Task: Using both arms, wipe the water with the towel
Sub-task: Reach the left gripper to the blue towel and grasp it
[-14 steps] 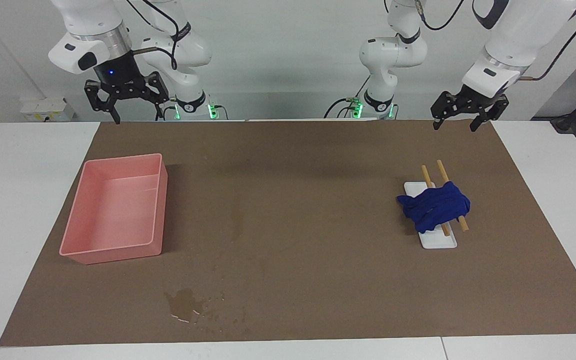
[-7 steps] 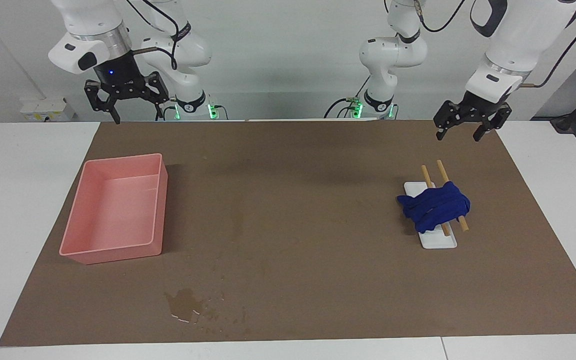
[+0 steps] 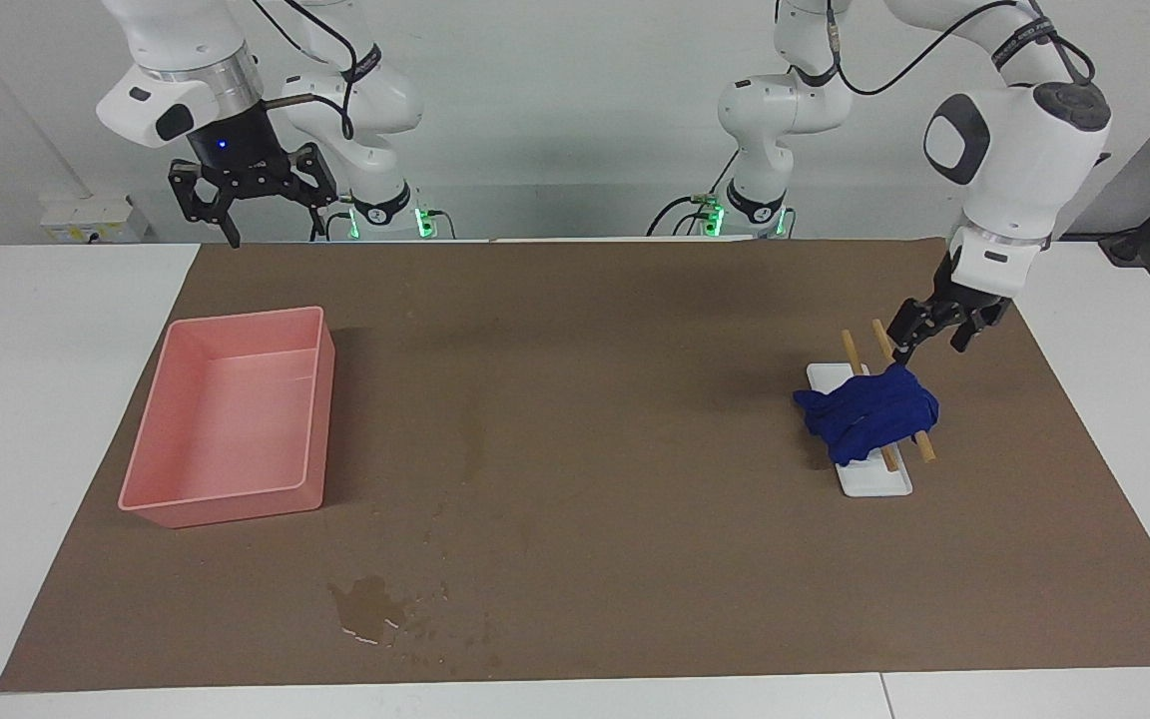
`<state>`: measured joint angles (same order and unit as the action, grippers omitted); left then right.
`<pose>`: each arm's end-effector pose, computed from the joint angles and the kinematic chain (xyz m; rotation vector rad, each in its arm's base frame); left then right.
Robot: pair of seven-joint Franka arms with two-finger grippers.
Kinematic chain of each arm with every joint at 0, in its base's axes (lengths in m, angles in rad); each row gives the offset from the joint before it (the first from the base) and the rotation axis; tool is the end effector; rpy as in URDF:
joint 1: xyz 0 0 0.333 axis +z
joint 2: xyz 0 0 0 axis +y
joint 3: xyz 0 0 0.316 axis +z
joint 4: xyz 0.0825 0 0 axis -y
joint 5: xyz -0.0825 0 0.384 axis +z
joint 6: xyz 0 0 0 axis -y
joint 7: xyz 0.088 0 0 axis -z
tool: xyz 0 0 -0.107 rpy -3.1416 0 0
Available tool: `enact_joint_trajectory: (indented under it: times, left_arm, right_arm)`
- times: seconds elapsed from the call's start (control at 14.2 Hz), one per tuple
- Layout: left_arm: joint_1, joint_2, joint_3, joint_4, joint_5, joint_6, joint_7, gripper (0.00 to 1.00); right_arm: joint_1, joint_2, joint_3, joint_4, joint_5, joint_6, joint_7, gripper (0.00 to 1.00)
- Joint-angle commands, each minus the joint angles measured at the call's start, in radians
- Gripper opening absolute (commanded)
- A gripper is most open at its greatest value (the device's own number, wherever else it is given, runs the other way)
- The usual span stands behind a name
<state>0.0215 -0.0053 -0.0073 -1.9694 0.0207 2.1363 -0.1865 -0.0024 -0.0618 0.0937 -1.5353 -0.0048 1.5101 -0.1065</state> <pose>0.5721 0.0090 0.4881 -3.1120 -0.2983 -0.2713 0.5266 0.0495 0.6691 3.1150 0.3084 0.0567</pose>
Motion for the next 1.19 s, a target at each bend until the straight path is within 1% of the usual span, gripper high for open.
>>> enact_joint_trajectory:
  times: [0.0, 0.07, 0.21, 0.42, 0.49, 0.63, 0.91, 0.98, 1.05, 1.12]
  left_arm:
    - [0.006, -0.002, -0.005, -0.101, 0.039, 0.129, -0.114, 1.00]
    - [0.005, -0.001, -0.005, -0.127, 0.054, 0.167, -0.143, 1.00]
    - [0.005, 0.019, -0.005, -0.138, 0.062, 0.211, -0.162, 1.00]
    - [0.006, 0.036, -0.005, -0.140, 0.062, 0.234, -0.163, 0.96]
    - [0.006, 0.037, -0.005, -0.140, 0.062, 0.235, -0.168, 0.92]
    - [0.005, 0.042, -0.005, -0.140, 0.062, 0.266, -0.182, 0.77]
    - [0.006, 0.047, -0.005, -0.140, 0.062, 0.277, -0.180, 0.37]
    - [0.006, 0.048, -0.006, -0.140, 0.062, 0.277, -0.180, 0.26]
    - [0.006, 0.048, -0.005, -0.140, 0.062, 0.278, -0.180, 0.11]
    - [0.006, 0.048, -0.005, -0.137, 0.062, 0.278, -0.176, 0.00]
  right_arm:
    - [-0.013, -0.023, 0.006, -0.023, 0.022, -0.005, 0.010, 1.00]
    - [-0.014, -0.023, 0.006, -0.023, 0.022, -0.005, 0.010, 1.00]
    - [-0.014, -0.023, 0.006, -0.023, 0.022, -0.005, 0.010, 1.00]
    - [-0.013, -0.023, 0.006, -0.023, 0.022, -0.005, 0.010, 1.00]
    - [-0.013, -0.023, 0.006, -0.022, 0.022, -0.005, 0.010, 1.00]
    - [-0.013, -0.023, 0.006, -0.022, 0.022, -0.005, 0.010, 1.00]
    - [-0.014, -0.023, 0.006, -0.022, 0.022, -0.005, 0.010, 1.00]
    - [-0.013, -0.023, 0.006, -0.022, 0.022, -0.005, 0.010, 1.00]
    - [-0.013, -0.023, 0.006, -0.023, 0.022, -0.005, 0.010, 1.00]
    - [-0.014, -0.023, 0.006, -0.023, 0.022, -0.005, 0.010, 1.00]
